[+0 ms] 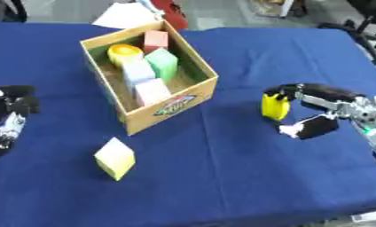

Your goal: Pick up objects on the table and place them in the box.

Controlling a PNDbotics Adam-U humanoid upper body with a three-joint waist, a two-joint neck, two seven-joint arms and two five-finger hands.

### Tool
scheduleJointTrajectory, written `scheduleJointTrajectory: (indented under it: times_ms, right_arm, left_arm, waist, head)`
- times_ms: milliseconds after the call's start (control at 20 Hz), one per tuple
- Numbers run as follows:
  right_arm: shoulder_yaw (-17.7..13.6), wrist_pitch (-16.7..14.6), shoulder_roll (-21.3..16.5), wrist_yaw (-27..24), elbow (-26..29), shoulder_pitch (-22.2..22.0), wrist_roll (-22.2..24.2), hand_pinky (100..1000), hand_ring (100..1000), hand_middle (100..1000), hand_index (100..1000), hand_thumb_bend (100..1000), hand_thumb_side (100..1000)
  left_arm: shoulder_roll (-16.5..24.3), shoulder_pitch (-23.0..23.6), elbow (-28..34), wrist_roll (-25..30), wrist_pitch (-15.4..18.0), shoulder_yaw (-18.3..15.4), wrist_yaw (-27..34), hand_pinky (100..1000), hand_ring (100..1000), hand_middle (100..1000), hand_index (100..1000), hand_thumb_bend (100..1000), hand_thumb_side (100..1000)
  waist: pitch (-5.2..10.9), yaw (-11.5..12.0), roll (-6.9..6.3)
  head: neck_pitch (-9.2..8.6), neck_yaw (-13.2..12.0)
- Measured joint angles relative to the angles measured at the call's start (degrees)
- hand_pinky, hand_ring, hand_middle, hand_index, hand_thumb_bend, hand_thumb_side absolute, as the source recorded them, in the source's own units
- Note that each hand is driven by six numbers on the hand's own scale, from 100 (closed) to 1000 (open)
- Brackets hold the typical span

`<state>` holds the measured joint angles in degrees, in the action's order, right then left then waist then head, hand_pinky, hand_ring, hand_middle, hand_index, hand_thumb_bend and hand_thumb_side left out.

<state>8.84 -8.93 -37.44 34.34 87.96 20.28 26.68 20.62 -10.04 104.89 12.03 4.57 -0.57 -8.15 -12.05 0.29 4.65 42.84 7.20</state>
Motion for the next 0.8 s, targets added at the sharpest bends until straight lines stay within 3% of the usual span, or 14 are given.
scheduleJointTrajectory:
  times_ms: [450,800]
  right_arm:
    - [-1.97,0.83,0.92,5.08,-2.43,1.09,-7.85,851,890,916,1000,194,537]
    - [-2.03,1.94,0.98,9.48,-5.84,2.6,-7.51,865,906,918,1000,209,536]
  left_arm:
    - [0.0,-0.07,0.0,0.01,0.0,-0.01,-0.25,738,616,588,782,122,655]
    - [0.0,-0.14,0.01,0.06,0.04,-0.01,-0.39,739,617,589,782,115,656]
  waist:
    - [-0.06,0.22,-0.25]
    - [-0.06,0.53,-0.3]
  head:
    - [-0.06,0.0]
    - [-0.09,0.04]
